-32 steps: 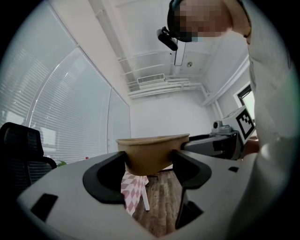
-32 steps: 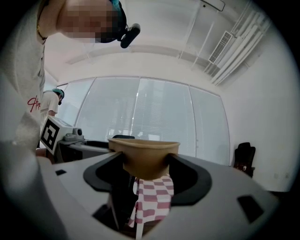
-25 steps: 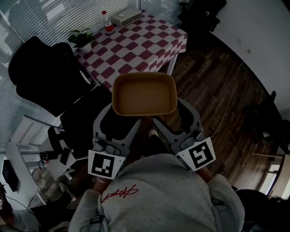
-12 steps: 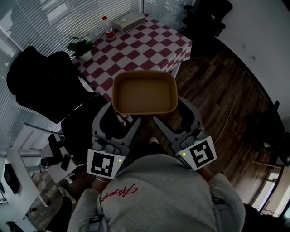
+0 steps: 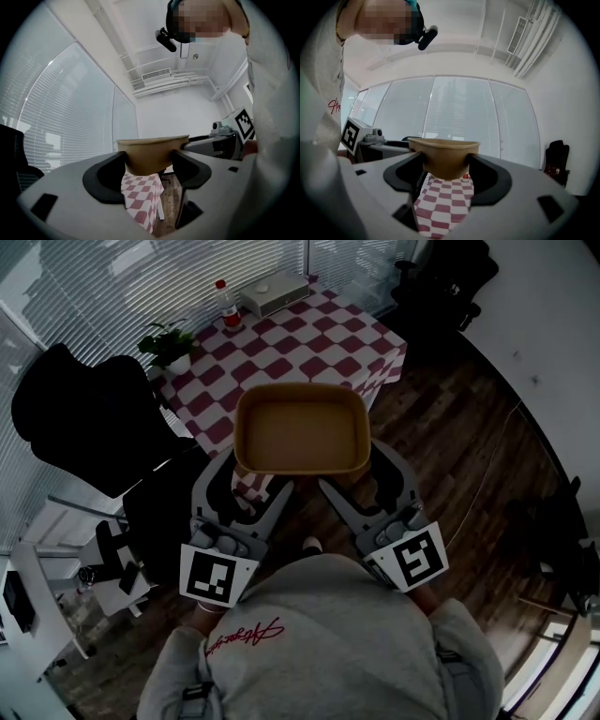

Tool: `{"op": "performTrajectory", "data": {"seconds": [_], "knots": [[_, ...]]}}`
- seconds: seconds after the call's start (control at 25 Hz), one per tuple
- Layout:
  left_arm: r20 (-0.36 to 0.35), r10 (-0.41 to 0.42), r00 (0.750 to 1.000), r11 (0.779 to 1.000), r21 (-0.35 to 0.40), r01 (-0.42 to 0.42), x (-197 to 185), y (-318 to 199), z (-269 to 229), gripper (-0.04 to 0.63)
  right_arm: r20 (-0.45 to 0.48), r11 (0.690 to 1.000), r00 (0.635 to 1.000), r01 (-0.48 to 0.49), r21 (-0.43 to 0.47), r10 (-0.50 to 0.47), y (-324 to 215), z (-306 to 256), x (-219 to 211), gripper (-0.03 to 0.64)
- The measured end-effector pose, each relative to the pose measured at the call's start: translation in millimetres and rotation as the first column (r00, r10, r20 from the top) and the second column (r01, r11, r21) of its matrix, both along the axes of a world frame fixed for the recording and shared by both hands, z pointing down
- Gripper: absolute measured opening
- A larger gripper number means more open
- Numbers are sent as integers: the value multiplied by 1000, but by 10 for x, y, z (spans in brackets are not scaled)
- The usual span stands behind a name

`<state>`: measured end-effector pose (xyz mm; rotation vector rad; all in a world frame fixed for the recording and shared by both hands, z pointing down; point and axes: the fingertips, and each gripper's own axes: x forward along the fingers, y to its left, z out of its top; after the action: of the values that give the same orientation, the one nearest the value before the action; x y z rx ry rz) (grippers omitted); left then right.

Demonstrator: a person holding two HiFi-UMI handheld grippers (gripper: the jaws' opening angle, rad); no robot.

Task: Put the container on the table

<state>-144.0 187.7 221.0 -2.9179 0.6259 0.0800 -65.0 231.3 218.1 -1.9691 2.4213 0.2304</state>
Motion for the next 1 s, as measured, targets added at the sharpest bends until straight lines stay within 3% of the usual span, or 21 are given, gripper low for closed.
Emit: {"op": "performTrajectory", "data": {"seconds": [0.4,1.0], "knots": [[-10,-57,998,998,1,57,348,-233,7,321,-12,998,998,60,1,-60,-276,16,374,307],[-13,-70,997,998,-2,70,398,-346,42,321,-5,997,997,79,-23,-79,-410,96,426,307]]}}
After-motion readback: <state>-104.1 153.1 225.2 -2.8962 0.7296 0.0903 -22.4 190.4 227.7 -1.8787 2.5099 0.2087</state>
